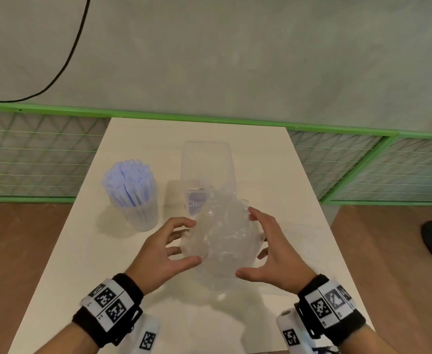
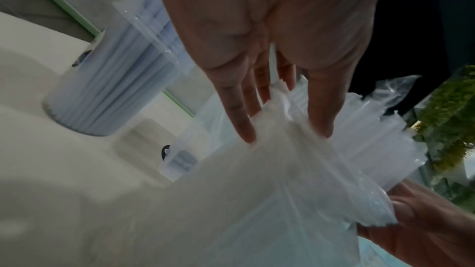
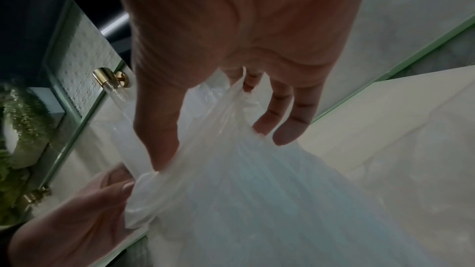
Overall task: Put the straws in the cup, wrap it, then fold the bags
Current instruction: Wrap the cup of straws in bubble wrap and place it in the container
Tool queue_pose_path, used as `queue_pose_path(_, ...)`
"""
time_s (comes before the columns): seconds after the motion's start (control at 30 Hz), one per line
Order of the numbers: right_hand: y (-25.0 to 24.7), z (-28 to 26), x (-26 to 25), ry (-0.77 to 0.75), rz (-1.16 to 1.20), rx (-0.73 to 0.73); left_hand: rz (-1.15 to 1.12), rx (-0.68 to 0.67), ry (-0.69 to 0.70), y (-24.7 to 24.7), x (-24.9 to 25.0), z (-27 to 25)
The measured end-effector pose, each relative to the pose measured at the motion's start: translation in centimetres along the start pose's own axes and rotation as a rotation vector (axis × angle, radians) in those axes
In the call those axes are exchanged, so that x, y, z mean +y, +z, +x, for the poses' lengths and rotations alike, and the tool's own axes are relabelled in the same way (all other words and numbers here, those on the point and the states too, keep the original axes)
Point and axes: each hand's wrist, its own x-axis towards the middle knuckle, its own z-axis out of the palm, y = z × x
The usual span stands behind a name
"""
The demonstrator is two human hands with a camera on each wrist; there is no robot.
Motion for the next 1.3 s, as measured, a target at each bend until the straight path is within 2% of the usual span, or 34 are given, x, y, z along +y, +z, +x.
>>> queue_pose_path(0.2,1.1,1.4,2.1,0.071,-0.046,-0.095,0.316,-0.198,-0.112,-0.5,-3.2,1.5)
queue_pose_path(0.4,1.8,2.4,4.0,0.113,-0.157,-0.135,0.332,-0.285,-0.24,-0.8,-5.1,2.0)
queue_pose_path(0.53,0.5,3.4,4.0,0.074,-0.141,-0.241,0.293,-0.264,-0.178,-0.3,-4.8,1.8)
queue_pose_path(0.67,0.4,4.2,3.3,0.078,0.079,-0.412,0.374,-0.236,-0.087,2.0,-4.7,1.1)
queue_pose_path(0.73,0.7,4.3,3.0,0.059,0.146,-0.429,0.29,-0.197,-0.048,3.3,-5.1,1.0)
queue_pose_path(0.83,1.5,4.6,3.1,0.059,0.171,-0.335,0.143,-0.121,-0.036,4.4,-5.1,1.1)
queue_pose_path(0.97,3.1,4.3,3.6,0.121,0.165,-0.14,0.078,-0.012,-0.063,4.5,-4.2,1.1)
queue_pose_path(1.1,4.7,3.1,2.8,0.077,0.221,0.047,0.001,0.068,-0.133,3.6,-3.4,0.5)
queue_pose_path(1.23,6.6,2.4,1.5,0.054,0.32,0.154,-0.099,0.027,-0.196,1.2,-2.2,0.0)
queue_pose_path(1.3,7.3,2.4,0.3,0.062,0.297,0.179,-0.13,0.006,-0.22,-0.1,-1.6,-0.1)
